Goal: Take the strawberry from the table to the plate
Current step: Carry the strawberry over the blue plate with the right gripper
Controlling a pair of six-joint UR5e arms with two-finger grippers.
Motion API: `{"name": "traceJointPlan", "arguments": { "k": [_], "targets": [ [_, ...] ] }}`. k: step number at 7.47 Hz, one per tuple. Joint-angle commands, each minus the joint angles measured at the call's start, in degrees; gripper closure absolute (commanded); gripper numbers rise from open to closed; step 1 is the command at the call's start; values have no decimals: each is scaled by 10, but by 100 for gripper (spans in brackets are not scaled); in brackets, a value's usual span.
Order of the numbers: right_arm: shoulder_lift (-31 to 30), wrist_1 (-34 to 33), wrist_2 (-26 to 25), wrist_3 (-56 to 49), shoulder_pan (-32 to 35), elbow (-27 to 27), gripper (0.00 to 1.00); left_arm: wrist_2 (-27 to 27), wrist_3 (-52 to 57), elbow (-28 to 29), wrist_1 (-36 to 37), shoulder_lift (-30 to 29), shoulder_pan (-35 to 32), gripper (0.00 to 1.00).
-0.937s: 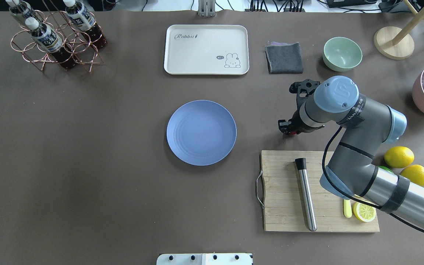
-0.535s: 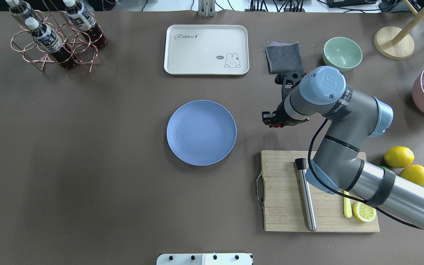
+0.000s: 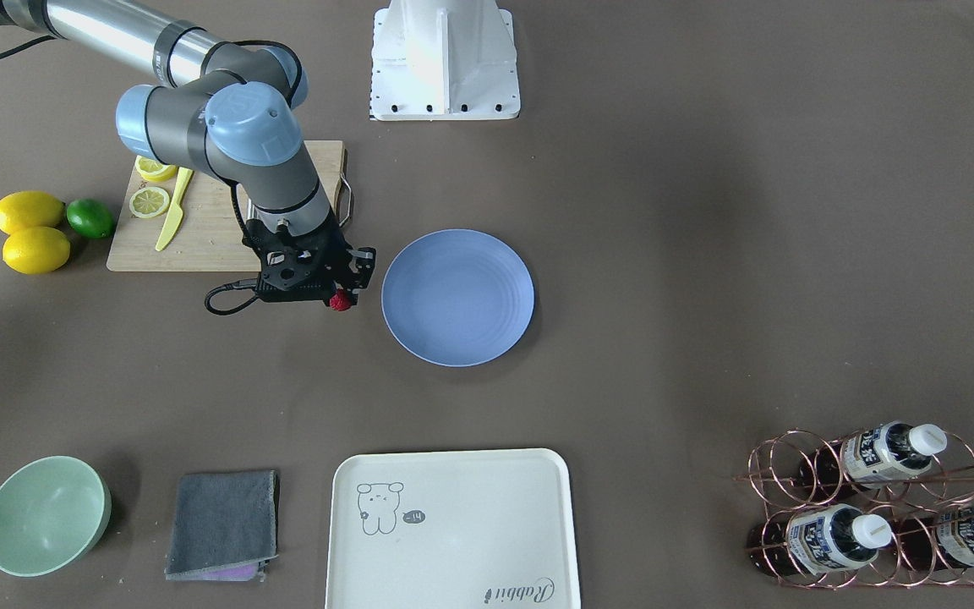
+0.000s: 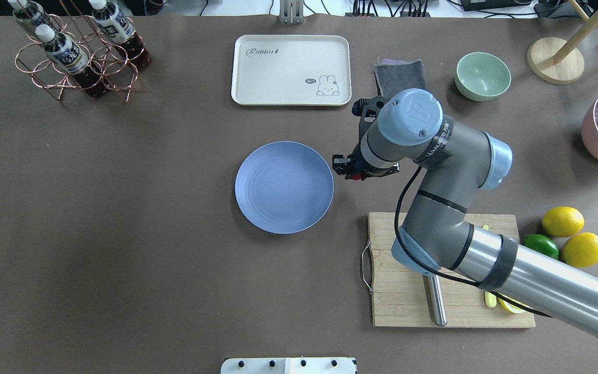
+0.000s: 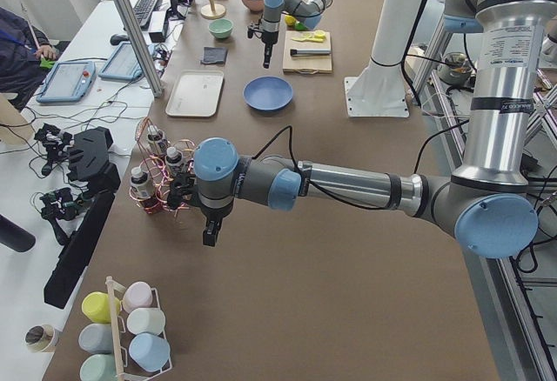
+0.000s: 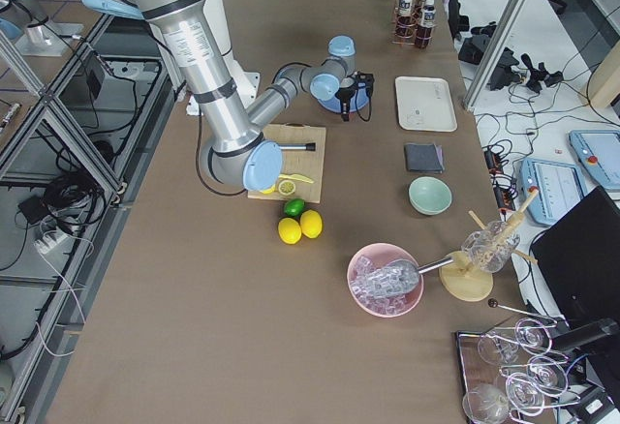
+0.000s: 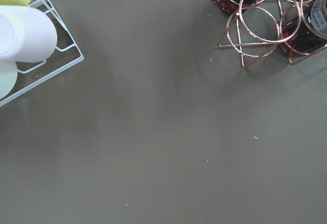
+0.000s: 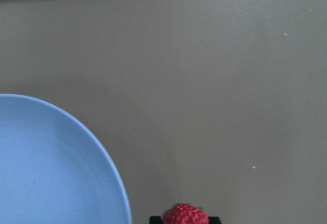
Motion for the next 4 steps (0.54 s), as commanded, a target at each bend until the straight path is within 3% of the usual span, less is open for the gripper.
{"name": "traceJointPlan", "arguments": {
  "k": [1, 4],
  "targets": [
    [68, -4, -28, 57, -35, -45, 100, 0, 11, -2, -3, 15, -11, 2],
    [124, -20, -63, 84, -64, -92, 100, 0, 11, -2, -4, 17, -11, 2]
  ]
}}
